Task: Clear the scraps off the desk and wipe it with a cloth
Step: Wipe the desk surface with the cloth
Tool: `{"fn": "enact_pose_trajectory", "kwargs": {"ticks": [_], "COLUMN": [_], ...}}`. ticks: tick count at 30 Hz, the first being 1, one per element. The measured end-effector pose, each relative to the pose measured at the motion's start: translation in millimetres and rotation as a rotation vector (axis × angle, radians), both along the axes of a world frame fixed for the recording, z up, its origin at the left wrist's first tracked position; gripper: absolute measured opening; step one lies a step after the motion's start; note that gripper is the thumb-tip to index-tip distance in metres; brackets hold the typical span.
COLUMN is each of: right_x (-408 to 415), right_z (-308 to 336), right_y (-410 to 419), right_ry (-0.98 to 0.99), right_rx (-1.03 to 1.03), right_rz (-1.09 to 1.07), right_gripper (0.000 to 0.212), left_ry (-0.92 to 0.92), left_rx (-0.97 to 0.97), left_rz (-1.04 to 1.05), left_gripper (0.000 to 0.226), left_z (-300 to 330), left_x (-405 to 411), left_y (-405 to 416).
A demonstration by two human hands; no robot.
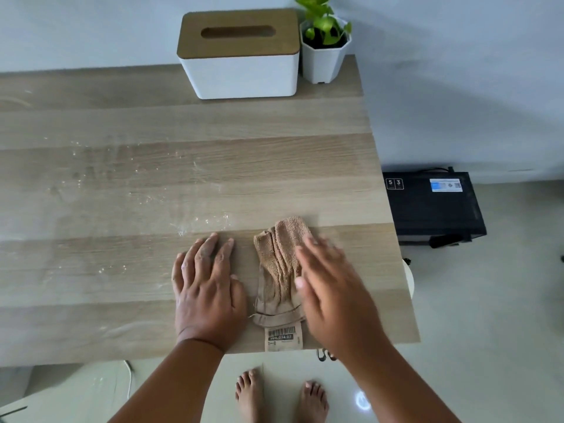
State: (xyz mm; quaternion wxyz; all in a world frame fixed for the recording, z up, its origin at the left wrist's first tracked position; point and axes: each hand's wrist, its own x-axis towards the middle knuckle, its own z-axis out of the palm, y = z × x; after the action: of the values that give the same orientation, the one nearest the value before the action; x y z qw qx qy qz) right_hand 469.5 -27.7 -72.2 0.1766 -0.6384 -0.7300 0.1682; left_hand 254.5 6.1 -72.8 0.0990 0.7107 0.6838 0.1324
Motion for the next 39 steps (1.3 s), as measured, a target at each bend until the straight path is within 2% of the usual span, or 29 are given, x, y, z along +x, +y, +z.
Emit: {"fn": "enact_pose_trajectory", "kwargs": {"ticks": [4,9,19,23,25,27,29,32,36,39], "right_x": [58.6,60.1,58.7,60.9,61.7,61.6,62.7,61.0,56.8,48.9], "right_z": [-5.4,-13.0,-9.6,-10.8,-11.2,-10.1,-9.8,-10.9,-11.0,-5.9], "right_y": [0.1,5.5,5.1,3.7,4.6,5.4,5.5,5.8,4.2,8.8], "right_ry": [0.024,-0.147,-0.179,-0.136,-0.079,-0.053,-0.057,-0.105,-0.154,-0.249], "right_rx": [0.097,0.122,0.118,0.132,0.123,0.095,0.109,0.165,0.147,0.097], "right_rz": [-0.163,-0.113,-0.112,-0.101,-0.107,-0.114,-0.115,-0.117,-0.152,-0.177], "right_gripper": [0.041,0.047,0.051,0.047,0.044,0.045,0.043,0.042,0.045,0.051], "left_ry": [-0.005,-0.005,-0.065,-0.200,-0.321,-0.358,-0.236,0.085,0.143,0.162], "left_rx": [0.001,-0.002,0.072,0.121,0.081,0.028,-0.045,-0.078,-0.067,-0.077], "left_rz": [0.007,0.010,-0.030,-0.025,-0.058,-0.058,-0.033,-0.122,-0.136,-0.087], "left_gripper": [0.063,0.061,0.065,0.064,0.067,0.072,0.071,0.068,0.071,0.085], "left_z": [-0.3,-1.6,1.6,15.2,19.8,16.5,4.6,-11.5,-12.0,-10.3], "left_x": [0.5,0.6,4.3,51.2,92.3,125.9,141.9,133.4,101.1,56.0], "left_y": [0.4,-0.7,-8.8,-11.5,-9.5,-10.2,-12.8,-21.4,-41.4,-62.1]}}
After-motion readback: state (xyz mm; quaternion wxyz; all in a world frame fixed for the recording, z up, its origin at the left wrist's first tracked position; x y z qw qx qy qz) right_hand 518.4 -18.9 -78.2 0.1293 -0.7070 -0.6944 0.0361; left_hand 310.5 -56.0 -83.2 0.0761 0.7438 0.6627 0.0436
